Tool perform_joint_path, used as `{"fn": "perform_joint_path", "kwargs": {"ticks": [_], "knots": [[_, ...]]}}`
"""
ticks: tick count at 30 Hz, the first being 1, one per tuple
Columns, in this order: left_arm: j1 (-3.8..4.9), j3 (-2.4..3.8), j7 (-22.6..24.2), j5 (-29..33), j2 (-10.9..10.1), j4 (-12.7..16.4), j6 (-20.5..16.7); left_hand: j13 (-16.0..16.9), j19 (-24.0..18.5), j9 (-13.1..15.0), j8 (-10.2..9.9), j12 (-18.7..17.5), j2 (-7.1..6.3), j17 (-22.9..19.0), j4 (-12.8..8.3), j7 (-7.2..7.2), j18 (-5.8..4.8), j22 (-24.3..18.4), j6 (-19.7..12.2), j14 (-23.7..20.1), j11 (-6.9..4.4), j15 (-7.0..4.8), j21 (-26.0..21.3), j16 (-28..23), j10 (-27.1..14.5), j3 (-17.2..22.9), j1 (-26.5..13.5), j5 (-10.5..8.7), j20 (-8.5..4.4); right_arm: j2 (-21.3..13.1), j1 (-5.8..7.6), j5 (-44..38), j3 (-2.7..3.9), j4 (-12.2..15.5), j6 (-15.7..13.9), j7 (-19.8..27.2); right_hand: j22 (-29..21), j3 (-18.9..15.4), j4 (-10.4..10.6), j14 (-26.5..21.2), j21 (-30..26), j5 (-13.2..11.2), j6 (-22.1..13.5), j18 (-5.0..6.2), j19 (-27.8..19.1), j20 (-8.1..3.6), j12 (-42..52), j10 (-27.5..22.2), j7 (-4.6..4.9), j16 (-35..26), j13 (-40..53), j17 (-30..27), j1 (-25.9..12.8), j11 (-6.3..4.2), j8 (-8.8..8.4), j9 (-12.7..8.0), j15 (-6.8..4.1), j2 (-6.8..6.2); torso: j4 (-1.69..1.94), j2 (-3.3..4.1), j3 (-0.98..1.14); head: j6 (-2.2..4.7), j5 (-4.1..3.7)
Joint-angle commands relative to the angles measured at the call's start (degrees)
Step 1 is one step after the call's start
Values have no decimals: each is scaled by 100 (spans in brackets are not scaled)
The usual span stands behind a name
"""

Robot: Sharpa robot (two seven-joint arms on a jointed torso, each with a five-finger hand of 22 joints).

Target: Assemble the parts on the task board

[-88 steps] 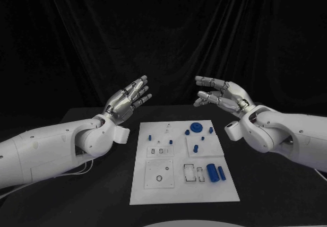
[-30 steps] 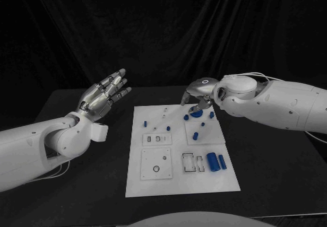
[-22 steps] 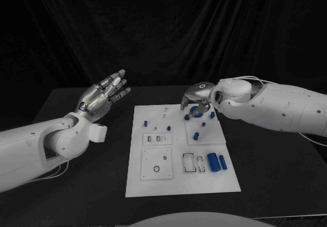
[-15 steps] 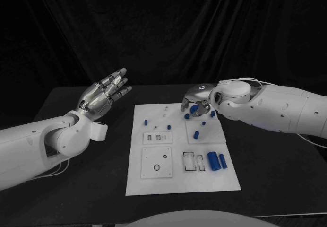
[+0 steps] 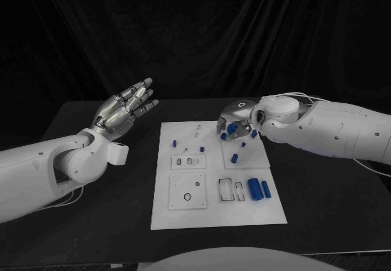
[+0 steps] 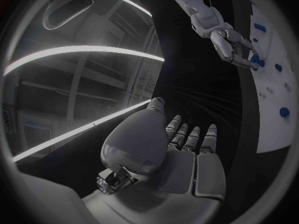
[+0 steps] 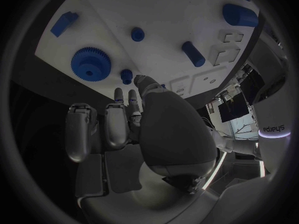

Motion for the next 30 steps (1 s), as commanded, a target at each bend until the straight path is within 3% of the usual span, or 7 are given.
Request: {"fn": "perform_joint_path", "kwargs": {"ticks": [1, 5, 23, 30], "knots": [[16, 5, 389, -13, 9, 16, 112, 7, 19, 8, 38, 32, 4, 6, 4, 16, 110, 8, 56, 8, 20, -34, 30, 39, 11, 49, 80, 43, 44, 5, -20, -58, 4, -17, 54, 33, 393, 109, -36, -39, -43, 237, 54, 91, -32, 6, 64, -31, 9, -28, 50, -14, 60, 2, 28, 54, -4, -17, 10, -18, -5, -17, 0], [16, 5, 371, -13, -3, 51, 148, 7, 25, 9, 40, 35, 6, 7, 4, 22, 110, 10, 71, 11, 21, -28, 35, 43, 11, 55, 86, 48, 47, 20, -48, -58, 4, -59, 14, 35, 385, 212, -84, -55, -57, 403, 57, 94, -40, 5, 106, -53, 0, -53, 88, -57, 71, 7, 34, 101, -2, -24, 10, -22, -6, -20, 2], [15, 5, 254, -13, -9, 52, 232, 8, 38, 14, 49, 42, 2, 8, -5, 43, 109, 15, 126, 15, 32, -6, 46, 48, 11, 81, 122, 81, 60, 121, -171, -58, 4, -263, -192, 117, 309, 394, -150, -105, -126, 441, 101, 118, -103, 21, 212, -10, 28, -126, 161, -188, 41, 36, 63, 193, 18, -19, 15, -40, -3, -65, -6], [15, 5, 221, -13, -8, 39, 266, 8, 41, 16, 51, 44, -3, 9, -10, 47, 109, 16, 141, 17, 34, -2, 48, 50, 11, 88, 135, 96, 63, 142, -177, -59, 4, -327, -336, 222, 336, 597, -247, -92, -127, 521, 275, 114, -89, 16, 396, 140, 50, -121, 261, -159, 6, 16, 199, 393, 6, -5, 15, -43, -3, -78, -1]]}}
